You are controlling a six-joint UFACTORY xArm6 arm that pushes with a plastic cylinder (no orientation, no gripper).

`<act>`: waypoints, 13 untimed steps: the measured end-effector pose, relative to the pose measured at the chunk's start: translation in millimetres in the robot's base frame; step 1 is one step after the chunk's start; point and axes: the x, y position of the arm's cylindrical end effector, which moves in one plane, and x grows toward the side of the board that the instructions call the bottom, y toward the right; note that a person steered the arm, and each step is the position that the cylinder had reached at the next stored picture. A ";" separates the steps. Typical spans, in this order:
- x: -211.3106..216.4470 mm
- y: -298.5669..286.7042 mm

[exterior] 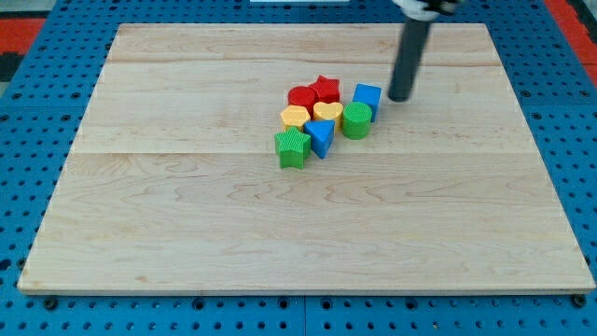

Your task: Move the yellow hexagon diagonal bottom right to the yellow heart

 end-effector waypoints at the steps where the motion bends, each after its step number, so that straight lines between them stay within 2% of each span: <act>1: 15.5 -28.5; 3: 112.0 9.9; 4: 90.3 31.6; 5: 27.8 47.0; 6: -31.3 -10.6; 8: -21.5 -155.2; 9: -19.6 -169.7; 11: 57.2 -140.7; 12: 95.4 -76.5; 13: 125.0 -67.3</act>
